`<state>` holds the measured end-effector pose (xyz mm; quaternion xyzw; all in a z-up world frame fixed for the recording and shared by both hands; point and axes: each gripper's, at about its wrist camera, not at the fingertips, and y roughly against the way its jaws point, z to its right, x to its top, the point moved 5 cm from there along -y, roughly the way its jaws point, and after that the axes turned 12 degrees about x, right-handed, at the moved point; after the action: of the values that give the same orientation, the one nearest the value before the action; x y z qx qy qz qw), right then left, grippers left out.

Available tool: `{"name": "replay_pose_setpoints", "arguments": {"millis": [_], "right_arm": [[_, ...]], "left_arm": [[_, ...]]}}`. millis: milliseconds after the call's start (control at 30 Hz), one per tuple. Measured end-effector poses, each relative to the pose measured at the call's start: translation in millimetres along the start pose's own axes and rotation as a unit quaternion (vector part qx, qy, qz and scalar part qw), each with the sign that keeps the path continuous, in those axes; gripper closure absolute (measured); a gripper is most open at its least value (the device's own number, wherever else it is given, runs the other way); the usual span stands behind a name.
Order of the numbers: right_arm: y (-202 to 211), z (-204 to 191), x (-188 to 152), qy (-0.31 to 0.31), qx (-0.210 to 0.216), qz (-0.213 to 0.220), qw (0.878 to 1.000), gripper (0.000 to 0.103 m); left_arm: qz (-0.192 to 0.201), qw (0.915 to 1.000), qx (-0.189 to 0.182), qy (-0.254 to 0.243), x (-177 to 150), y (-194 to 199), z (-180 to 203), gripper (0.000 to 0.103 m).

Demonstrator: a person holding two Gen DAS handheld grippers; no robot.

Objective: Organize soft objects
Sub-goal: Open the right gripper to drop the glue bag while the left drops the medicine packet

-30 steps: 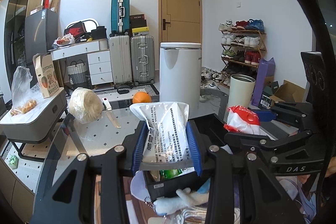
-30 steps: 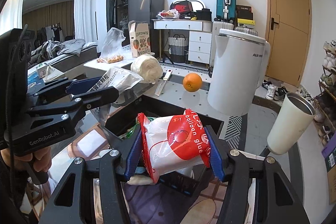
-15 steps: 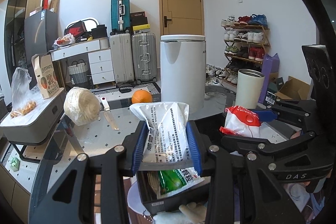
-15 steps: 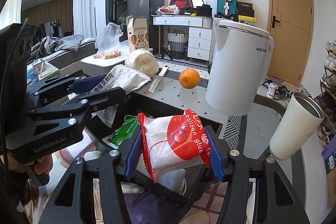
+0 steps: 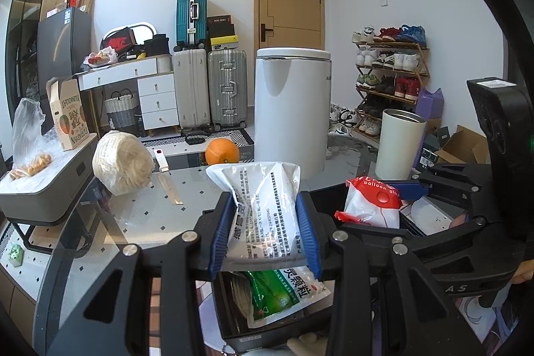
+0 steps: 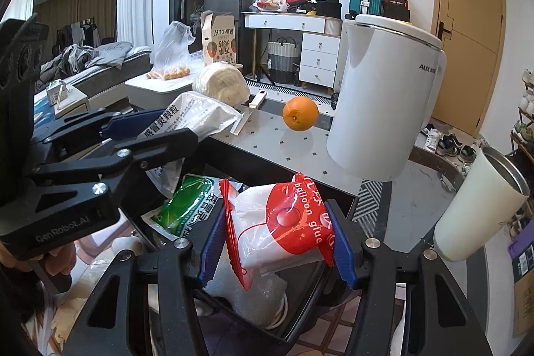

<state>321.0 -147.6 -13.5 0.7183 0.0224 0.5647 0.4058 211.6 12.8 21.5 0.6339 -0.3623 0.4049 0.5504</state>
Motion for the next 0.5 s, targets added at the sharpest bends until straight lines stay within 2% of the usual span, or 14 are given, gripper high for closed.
{"name": "replay_pose_setpoints", "arguments": {"millis": [200,233,300,333,500], "right_arm": [[-11.1,6.7,-0.1,0.005,-0.003,-0.012,1.0,0.045],[-12.7,6.7,-0.1,0.007,-0.003,-0.015,1.0,0.042],[-11.0,5.5,1.4,0.009,-0.009,-0.012,1.0,0.027],[-9.6,6.0,1.9,0.01,-0.012,-0.01,1.0,0.024],[2.6,10.0,0.8,0.01,-0.027,-0.006,1.0,0.018]], "left_arm": [[-0.001,1.0,-0.001,0.007,-1.1,-2.4,-3.5,0.066],[-0.001,1.0,-0.001,0.008,-1.1,-2.7,-4.0,0.066],[-0.001,1.0,-0.002,0.008,-1.4,-2.8,-4.1,0.066],[0.0,1.0,-0.003,0.009,-1.3,-2.7,-4.1,0.066],[-0.001,0.9999,-0.007,0.008,-1.8,-2.4,-3.3,0.066]]}}
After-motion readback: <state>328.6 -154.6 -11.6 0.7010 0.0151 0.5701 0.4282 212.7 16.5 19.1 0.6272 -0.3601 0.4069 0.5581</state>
